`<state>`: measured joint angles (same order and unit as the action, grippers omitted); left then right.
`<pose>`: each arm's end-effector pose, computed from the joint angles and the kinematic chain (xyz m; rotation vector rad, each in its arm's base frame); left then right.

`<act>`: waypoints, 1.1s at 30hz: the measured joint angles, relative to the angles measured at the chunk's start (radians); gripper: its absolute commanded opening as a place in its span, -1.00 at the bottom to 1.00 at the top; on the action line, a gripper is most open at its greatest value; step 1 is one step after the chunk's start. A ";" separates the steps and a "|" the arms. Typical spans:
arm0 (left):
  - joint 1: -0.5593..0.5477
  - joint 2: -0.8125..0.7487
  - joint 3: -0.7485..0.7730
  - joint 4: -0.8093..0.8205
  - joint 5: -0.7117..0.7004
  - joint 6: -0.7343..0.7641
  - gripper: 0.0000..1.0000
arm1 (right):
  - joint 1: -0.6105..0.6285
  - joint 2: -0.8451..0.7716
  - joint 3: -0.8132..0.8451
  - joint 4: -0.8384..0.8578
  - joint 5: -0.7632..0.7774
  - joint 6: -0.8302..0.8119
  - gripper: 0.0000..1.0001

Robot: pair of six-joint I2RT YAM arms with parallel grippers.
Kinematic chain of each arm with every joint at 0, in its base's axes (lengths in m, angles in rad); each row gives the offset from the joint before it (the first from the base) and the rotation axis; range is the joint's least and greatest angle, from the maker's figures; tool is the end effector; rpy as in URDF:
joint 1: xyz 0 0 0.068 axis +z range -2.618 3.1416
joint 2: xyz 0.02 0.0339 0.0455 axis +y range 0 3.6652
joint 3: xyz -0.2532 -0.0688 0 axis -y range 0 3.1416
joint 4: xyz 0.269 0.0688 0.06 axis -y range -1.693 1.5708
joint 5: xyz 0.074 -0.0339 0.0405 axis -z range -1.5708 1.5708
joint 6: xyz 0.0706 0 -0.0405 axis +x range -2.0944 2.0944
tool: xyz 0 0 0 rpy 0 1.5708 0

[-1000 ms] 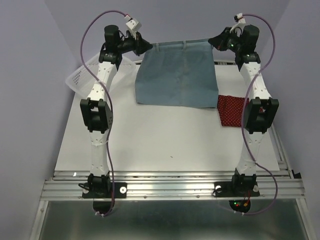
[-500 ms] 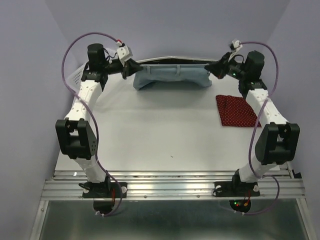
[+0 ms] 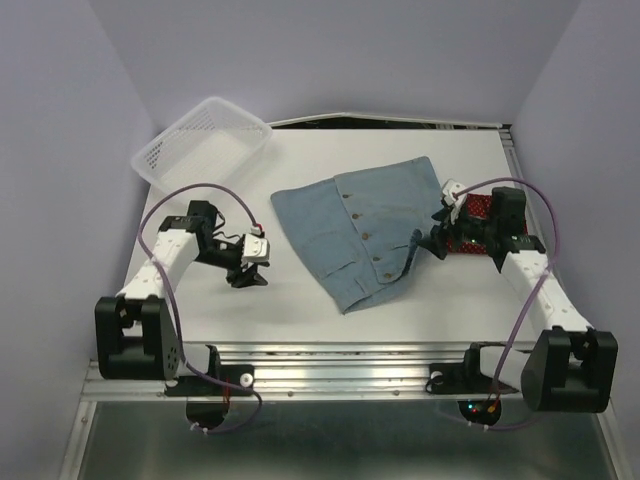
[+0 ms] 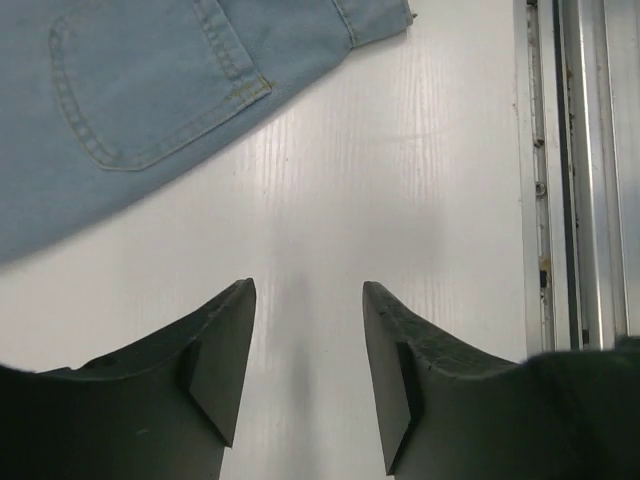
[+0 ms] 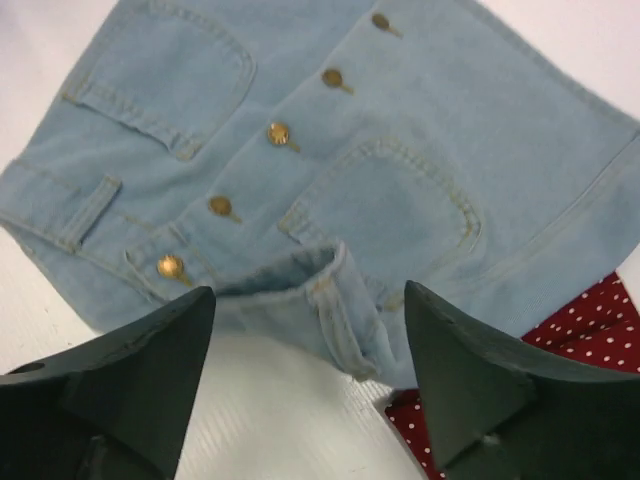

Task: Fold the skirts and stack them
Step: Flatten the skirt out

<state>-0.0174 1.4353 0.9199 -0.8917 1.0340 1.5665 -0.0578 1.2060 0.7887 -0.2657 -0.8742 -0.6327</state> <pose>0.2663 -0.0653 0.1754 1.6353 1.4701 -0.7666 0.2951 0.0372 0.2206 -0.9845 1.7763 0.5526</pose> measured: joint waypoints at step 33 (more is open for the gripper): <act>-0.343 0.605 0.523 0.592 -0.785 -0.812 -0.53 | 0.266 0.526 0.475 -0.299 0.455 0.375 0.19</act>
<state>-0.3599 2.0403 1.4433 -0.3000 0.2485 0.7547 0.2077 1.7325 1.2640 -0.5648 -0.4191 -0.2581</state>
